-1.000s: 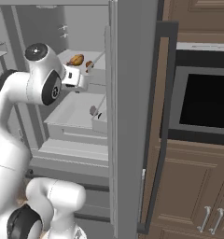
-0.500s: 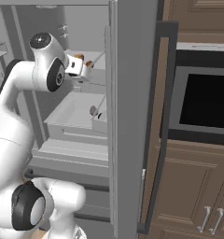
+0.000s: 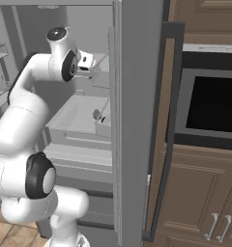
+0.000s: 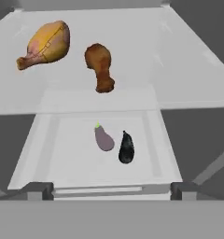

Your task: Place one eggplant and one chicken drumstick in each tupperware on the nearby counter, to pack two identical lunches.

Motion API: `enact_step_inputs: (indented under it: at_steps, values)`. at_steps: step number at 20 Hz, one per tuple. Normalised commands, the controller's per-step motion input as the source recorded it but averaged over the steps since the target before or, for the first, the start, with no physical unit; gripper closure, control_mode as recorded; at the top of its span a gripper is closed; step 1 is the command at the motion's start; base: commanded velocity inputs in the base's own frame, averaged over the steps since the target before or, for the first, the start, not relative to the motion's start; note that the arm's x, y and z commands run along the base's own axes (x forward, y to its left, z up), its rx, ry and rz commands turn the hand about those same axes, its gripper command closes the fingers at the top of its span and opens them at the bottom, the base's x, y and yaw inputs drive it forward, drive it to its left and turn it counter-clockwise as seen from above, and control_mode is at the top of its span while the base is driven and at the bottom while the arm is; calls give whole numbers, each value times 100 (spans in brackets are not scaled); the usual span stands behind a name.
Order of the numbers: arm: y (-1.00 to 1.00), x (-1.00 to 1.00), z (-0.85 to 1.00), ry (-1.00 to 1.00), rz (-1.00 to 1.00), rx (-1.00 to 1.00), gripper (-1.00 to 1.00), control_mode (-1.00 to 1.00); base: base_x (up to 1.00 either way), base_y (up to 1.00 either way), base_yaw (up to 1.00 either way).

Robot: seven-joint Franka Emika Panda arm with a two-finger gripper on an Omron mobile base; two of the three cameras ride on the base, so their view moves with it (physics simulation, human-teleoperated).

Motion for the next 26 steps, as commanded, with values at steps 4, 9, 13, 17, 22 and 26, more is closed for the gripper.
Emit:
enact_step_inputs:
  at_steps: [4, 9, 13, 17, 22, 26]
  values:
    - [0, 86, -4, 2, 0, 0, -100, -100, 0, 0, 0]
    - [2, 97, -21, 1, 0, 0, -100, -100, 0, 0, 0]
    - [9, 76, -31, 0, 0, 0, -100, -100, 0, 0, 0]
    - [7, 71, -19, 0, 0, 0, -100, -100, 0, 0, 0]
    - [0, 75, -9, 0, 0, 0, -100, -100, 0, 0, 0]
    - [2, 32, -24, 0, 0, 0, -100, -100, 0, 0, 0]
